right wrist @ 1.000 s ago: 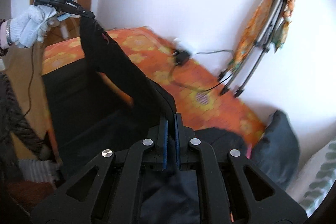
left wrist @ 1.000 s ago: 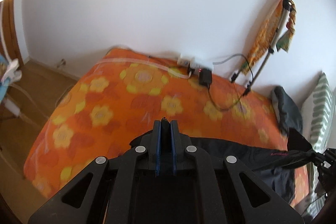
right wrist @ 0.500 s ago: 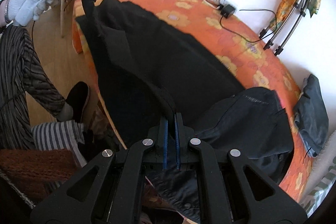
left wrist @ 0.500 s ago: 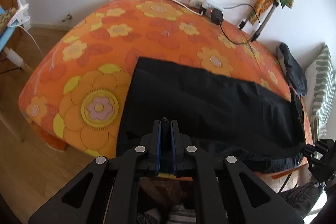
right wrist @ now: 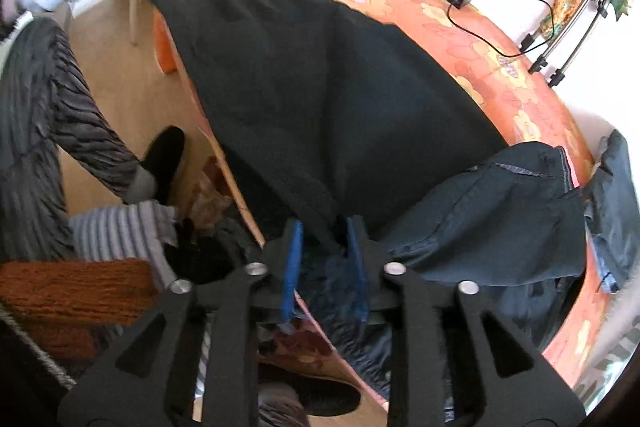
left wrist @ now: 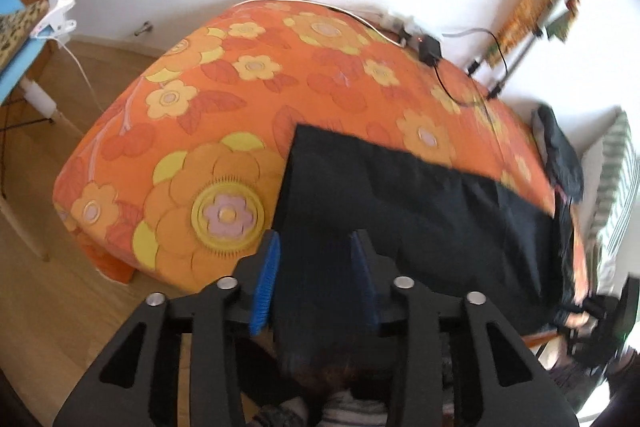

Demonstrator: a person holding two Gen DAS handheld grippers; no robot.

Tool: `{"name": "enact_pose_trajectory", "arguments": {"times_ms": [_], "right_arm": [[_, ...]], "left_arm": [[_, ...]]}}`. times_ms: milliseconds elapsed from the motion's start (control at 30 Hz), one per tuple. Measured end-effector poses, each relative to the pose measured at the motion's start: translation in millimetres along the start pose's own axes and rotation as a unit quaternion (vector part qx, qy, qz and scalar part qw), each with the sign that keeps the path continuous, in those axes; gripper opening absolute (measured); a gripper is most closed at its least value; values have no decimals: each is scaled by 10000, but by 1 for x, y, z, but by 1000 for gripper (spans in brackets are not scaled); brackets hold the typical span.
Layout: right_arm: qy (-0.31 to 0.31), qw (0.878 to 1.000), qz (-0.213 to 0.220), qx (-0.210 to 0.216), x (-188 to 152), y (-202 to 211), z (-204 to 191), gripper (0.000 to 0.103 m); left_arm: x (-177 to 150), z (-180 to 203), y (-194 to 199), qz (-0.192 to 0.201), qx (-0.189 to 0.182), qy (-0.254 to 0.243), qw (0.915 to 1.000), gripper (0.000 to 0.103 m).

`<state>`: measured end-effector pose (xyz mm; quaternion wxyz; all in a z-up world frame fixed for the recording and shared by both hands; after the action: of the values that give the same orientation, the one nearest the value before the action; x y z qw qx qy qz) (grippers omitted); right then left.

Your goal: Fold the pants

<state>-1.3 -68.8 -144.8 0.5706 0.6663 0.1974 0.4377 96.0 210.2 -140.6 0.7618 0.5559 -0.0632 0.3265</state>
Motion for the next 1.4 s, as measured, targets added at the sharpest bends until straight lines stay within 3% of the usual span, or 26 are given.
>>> {"name": "enact_pose_trajectory", "arguments": {"times_ms": [133,267,333,433,467,500,600,733,833,900,1000,1133,1267,1300,1333,1400], "right_arm": [[-151,9997,209,4,6,16,2,45],[-781,9950,621,-95,9,36,24,49],[-1307,9871,876,-308,6,46,48,61],[-2263,9661,1101,-574,-10,53,91,63],[-2678,9544,1131,-683,-20,55,110,63],[-3046,9423,1146,-785,-29,57,129,64],[-3932,9080,1039,-1007,-58,63,180,66],[-4318,8905,732,-1233,-66,63,233,71],[-4332,8935,579,-1033,-47,50,257,73],[-3998,9072,394,-1245,-27,39,272,74],[-3736,9180,-27,-1329,-11,14,288,74],[-3605,9236,-553,-1179,0,-24,301,74],[-3633,9244,-893,-747,-2,-55,305,73],[-3607,9251,-981,-670,-4,-60,304,62],[-3567,9264,-1059,-579,-6,-63,301,45],[-3544,9270,-1165,-381,-11,-65,295,37]], "left_arm": [[21,-4,-31,-144,-7,269,9995,48],[26,-12,-58,-255,-9,529,9983,48],[23,-12,-68,-318,32,535,9981,48],[17,-5,-76,-412,56,355,9985,47],[17,-3,-77,-411,59,312,9987,40],[16,-1,-78,-402,50,265,9988,26],[17,0,-78,-321,145,145,9993,8],[22,4,-76,-200,143,88,9997,5],[28,7,-70,-38,118,55,9999,4],[30,8,-68,3,95,72,9999,4],[31,7,-68,8,70,138,9999,4],[33,6,-67,70,53,173,9998,4],[38,4,-63,135,8,273,9995,4],[39,3,-63,149,1,289,9995,4],[39,3,-63,154,0,295,9994,4],[40,2,-64,149,-7,299,9994,4]]}}
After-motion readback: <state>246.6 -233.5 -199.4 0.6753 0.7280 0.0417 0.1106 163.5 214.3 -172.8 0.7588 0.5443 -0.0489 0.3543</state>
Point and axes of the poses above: each gripper's, at about its wrist camera, not at the fingertips, and y roughly against the way its jaws point, z to its right, x to its top, the point moved 10 cm from there along -y, roughly the way its jaws point, and after that the axes turned 8 degrees about y, right-handed, at the moved point
